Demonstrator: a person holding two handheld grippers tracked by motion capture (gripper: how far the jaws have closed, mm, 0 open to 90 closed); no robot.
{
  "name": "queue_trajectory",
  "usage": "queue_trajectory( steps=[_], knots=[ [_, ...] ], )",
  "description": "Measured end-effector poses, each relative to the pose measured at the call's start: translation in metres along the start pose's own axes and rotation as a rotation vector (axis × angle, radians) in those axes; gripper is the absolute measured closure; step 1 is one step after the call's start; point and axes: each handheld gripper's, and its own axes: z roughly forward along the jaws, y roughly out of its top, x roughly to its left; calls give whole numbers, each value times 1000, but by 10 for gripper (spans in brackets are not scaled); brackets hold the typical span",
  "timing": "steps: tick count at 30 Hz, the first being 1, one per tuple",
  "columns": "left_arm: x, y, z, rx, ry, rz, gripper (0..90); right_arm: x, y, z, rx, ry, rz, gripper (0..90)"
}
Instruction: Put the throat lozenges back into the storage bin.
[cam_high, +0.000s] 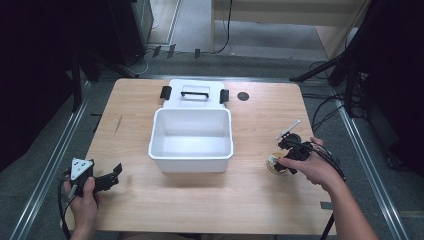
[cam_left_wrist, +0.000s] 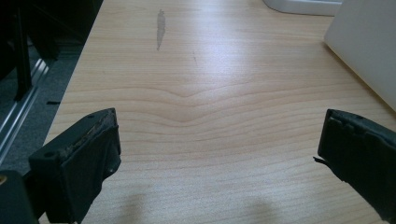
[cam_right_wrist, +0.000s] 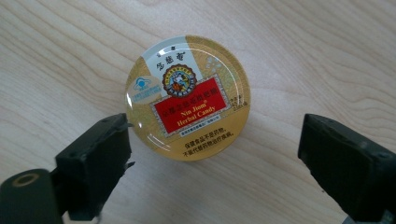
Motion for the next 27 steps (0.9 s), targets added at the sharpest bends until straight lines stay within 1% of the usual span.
queue_trajectory(
  steps=[2, 3, 4, 5, 8, 9, 13, 16, 19, 22, 24, 26, 27],
  knots=[
    [0, 0, 0, 2, -2, 2, 0, -2, 7, 1, 58, 31, 9, 0],
    [0, 0, 0, 0, -2, 1, 0, -2, 10, 2, 78, 42, 23, 0],
    [0, 0, 0, 0, -2, 1, 0, -2, 10, 2, 78, 42, 23, 0],
    [0, 0, 0, 1, -3, 2, 0, -1, 14, 3, 91, 43, 33, 0],
    [0, 0, 0, 1, -3, 2, 0, 1, 17, 5, 94, 38, 34, 0],
    [0, 0, 0, 1, -4, 2, 0, 3, 19, 8, 102, 38, 24, 0],
    [0, 0, 0, 2, -4, 3, 0, 7, 21, 15, 123, 33, 24, 0],
    [0, 0, 0, 2, -5, 3, 0, 8, 23, 19, 141, 31, 37, 0],
    [0, 0, 0, 2, -4, 4, 0, 10, 24, 24, 150, 39, 43, 0],
    [0, 0, 0, 2, -5, 4, 0, 10, 25, 26, 152, 33, 36, 2],
    [0, 0, 0, 2, -4, 6, 0, 13, 27, 30, 157, 7, 49, 55],
    [0, 0, 0, 2, -4, 6, 0, 12, 27, 33, 155, -3, 47, 80],
    [0, 0, 0, 2, -5, 5, 0, 13, 28, 33, 160, -2, 55, 98]
  ],
)
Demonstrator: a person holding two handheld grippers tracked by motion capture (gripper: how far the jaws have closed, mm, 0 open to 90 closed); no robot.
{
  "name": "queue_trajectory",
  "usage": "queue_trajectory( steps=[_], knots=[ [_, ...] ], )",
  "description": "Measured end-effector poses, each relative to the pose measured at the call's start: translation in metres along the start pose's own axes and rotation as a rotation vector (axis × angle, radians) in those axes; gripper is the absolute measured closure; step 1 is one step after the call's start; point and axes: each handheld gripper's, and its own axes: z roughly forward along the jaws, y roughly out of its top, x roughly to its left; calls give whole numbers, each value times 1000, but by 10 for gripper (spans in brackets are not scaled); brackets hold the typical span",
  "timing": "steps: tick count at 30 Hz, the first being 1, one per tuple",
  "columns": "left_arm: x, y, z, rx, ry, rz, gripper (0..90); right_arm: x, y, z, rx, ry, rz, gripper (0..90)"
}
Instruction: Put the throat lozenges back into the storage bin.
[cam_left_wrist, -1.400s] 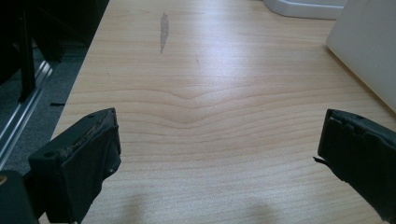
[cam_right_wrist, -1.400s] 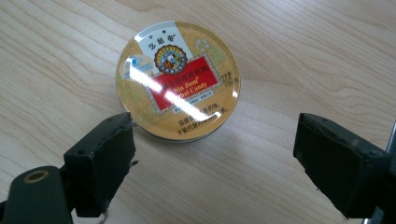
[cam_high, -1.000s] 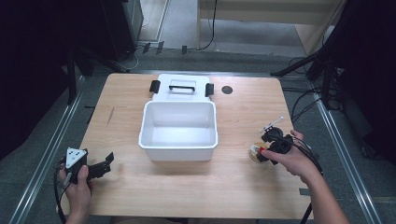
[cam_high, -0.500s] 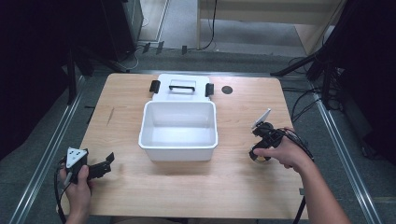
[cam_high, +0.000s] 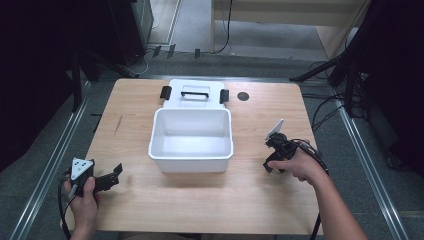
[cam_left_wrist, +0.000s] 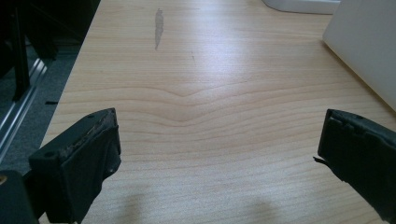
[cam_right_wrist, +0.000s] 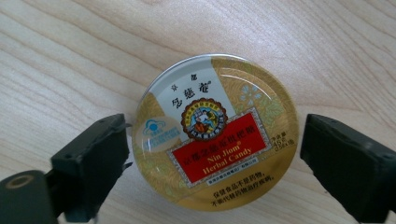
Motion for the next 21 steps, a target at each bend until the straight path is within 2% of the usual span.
queue_trajectory(
  steps=[1, 4, 6, 11, 17, 19, 20, 21],
  knots=[
    [0, 0, 0, 0, 0, 0, 0, 0, 0, 0, 0, 0, 0, 98],
    [0, 0, 0, 0, -1, 0, 0, 1, 0, 1, -5, 1, -6, 199],
    [0, 0, 0, 0, 0, 0, 0, 2, 0, 0, -7, 4, -25, 203],
    [0, 0, 0, -1, 0, -2, 0, 1, 0, -3, -11, 24, -30, 205],
    [-1, 0, 0, -1, 2, 1, 0, 0, 3, -19, -46, 18, -48, 205],
    [-1, 0, -1, 0, 2, 0, 0, 2, 4, -26, -60, 8, -67, 205],
    [0, 0, -1, 0, 1, 0, 0, 3, 6, -31, -76, -3, -97, 205],
    [0, 0, -1, 0, 1, 0, 0, 3, 6, -31, -76, -3, -97, 205]
  ],
)
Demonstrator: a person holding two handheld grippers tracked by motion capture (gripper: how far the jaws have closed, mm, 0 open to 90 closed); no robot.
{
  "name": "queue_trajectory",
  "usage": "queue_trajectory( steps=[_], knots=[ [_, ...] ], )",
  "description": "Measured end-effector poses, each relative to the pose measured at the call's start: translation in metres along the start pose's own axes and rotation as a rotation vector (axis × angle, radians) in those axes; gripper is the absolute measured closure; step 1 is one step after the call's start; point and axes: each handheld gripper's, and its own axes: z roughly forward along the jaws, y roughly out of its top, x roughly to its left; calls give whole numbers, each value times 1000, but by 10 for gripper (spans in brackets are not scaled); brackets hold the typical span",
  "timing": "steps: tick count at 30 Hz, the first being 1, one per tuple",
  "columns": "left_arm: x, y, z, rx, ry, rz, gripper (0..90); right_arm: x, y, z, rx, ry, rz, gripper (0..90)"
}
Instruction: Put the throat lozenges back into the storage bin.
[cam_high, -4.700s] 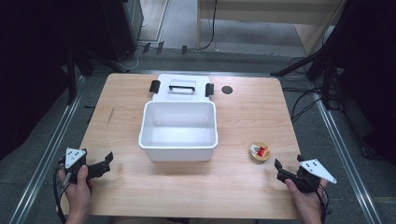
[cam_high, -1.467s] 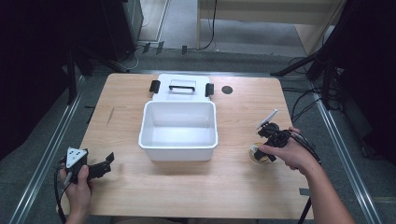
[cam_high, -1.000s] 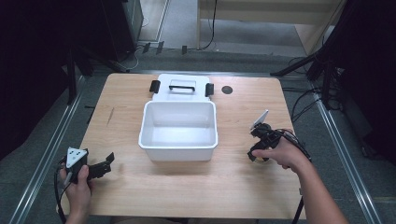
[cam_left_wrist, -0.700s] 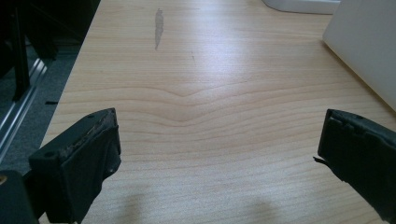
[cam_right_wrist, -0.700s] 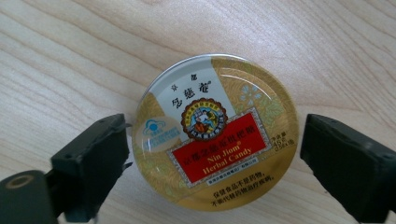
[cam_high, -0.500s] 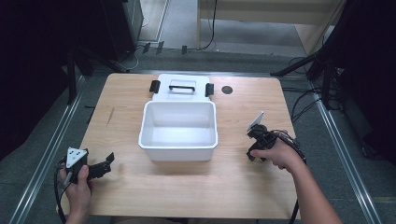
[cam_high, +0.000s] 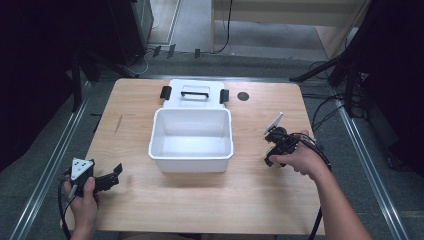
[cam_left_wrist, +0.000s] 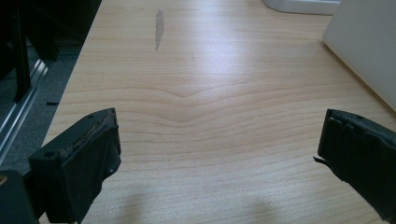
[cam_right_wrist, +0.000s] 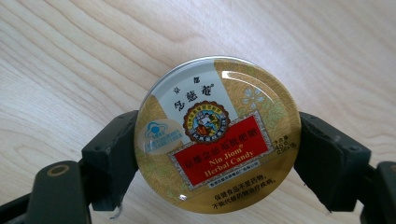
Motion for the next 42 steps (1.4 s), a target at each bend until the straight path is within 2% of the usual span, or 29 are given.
queue_trajectory(
  steps=[1, 4, 9, 12, 13, 15, 21, 26, 27, 33, 42],
  knots=[
    [0, 0, 0, -2, -2, -2, 0, 1, 3, -5, -9, -8, -23, 205],
    [0, 0, 0, -1, -2, -1, 0, 2, 5, -12, -17, -11, -28, 205],
    [0, 0, 0, 0, -4, 0, 0, 8, 15, -27, -37, -24, -100, 205],
    [0, 0, 0, 0, -5, -1, 0, 10, 17, -31, -43, -23, -123, 205],
    [0, 0, 0, -1, -6, -2, 0, 12, 21, -35, -54, -23, -153, 205],
    [1, 0, 0, 0, -5, -1, 0, 13, 24, -40, -65, -21, -173, 205],
    [0, 0, 0, -2, -7, -2, 0, 18, 32, -58, -106, -13, -200, 205],
    [1, 0, 0, -3, -7, -2, 0, 21, 38, -69, -119, -11, -230, 205],
    [1, 0, 0, -4, -7, -2, 0, 23, 41, -72, -129, -11, -246, 206],
    [1, 0, 0, -3, -7, -3, 0, 32, 52, -83, -132, 2, -294, 206],
    [1, 0, 0, -4, -9, -3, 0, 42, 65, -92, -139, 3, -326, 206]
  ],
)
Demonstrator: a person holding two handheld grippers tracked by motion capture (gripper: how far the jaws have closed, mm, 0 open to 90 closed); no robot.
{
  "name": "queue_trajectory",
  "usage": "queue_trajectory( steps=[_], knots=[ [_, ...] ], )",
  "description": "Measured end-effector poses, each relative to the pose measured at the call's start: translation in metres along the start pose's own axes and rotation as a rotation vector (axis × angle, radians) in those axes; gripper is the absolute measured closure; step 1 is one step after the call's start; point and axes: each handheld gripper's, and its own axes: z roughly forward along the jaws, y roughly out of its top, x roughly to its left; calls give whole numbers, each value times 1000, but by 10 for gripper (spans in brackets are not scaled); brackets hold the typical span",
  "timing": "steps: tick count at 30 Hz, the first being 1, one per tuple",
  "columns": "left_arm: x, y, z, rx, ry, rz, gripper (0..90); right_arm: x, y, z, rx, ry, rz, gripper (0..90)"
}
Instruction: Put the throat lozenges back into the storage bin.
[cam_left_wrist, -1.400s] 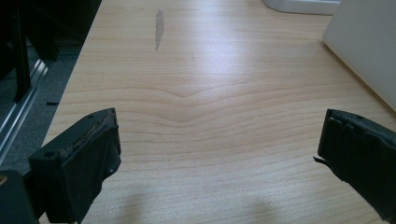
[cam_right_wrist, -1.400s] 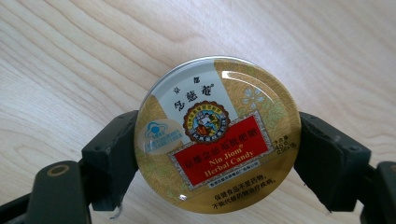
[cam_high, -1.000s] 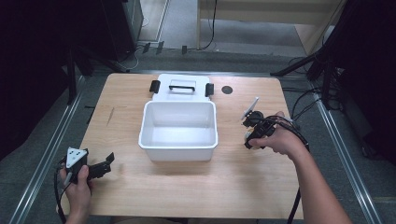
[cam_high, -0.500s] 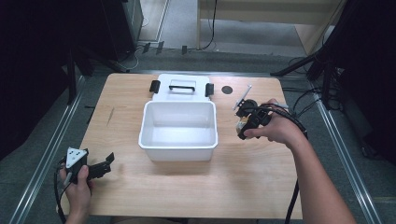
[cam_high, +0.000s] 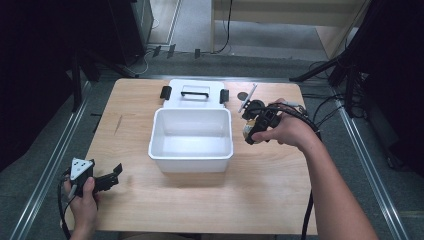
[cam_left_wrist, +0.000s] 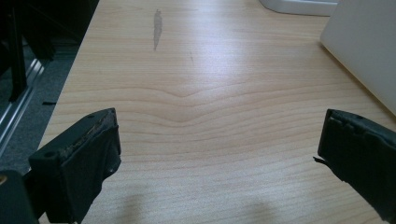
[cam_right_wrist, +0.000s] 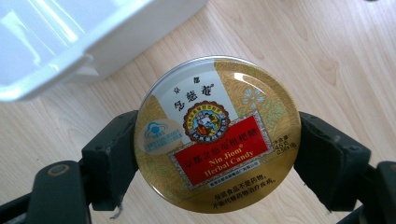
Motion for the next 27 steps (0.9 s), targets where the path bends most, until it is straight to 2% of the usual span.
queue_trajectory(
  steps=[11, 27],
  knots=[
    [0, 0, 0, 0, -4, -3, 0, 9, 24, -9, -6, -12, -41, 206],
    [0, 0, 1, 3, -4, -4, 0, 26, 59, -15, -19, -2, -89, 206]
  ],
)
